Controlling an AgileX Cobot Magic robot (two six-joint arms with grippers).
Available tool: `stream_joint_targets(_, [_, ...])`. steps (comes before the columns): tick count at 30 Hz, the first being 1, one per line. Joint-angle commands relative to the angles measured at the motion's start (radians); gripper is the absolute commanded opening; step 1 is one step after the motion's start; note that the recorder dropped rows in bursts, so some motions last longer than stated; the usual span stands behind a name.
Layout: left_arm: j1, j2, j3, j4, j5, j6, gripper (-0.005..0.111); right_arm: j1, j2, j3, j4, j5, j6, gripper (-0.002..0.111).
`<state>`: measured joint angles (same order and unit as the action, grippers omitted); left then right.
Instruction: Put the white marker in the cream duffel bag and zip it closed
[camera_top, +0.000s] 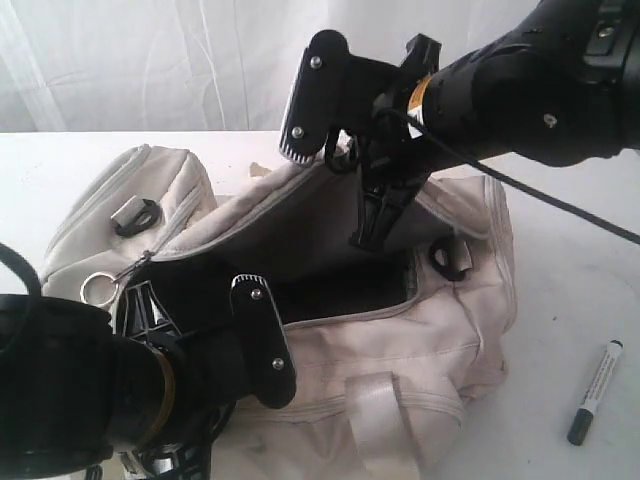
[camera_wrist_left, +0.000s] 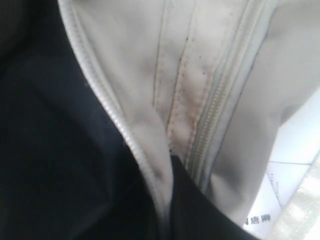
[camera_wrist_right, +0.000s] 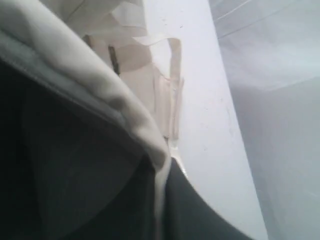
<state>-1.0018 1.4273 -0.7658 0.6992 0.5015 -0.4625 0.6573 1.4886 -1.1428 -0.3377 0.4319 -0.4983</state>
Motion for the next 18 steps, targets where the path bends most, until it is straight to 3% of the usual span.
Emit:
stream_joint_targets(1, [0.002, -0.008, 0.009, -0.072, 0.042, 0.022, 0.0, -0.067, -0.011, 0.006, -0.029, -0.138, 0.013, 0.0])
stream_joint_targets(8, [0.002, -0.008, 0.082, -0.166, -0.004, 0.058, 0.0, -0.139, -0.011, -0.002, -0.029, -0.25, 0.006, 0.0])
stream_joint_targets(18, [0.002, -0.008, 0.198, -0.175, -0.006, 0.051, 0.0, -0.195, 0.012, -0.047, -0.038, -0.294, 0.003, 0.0])
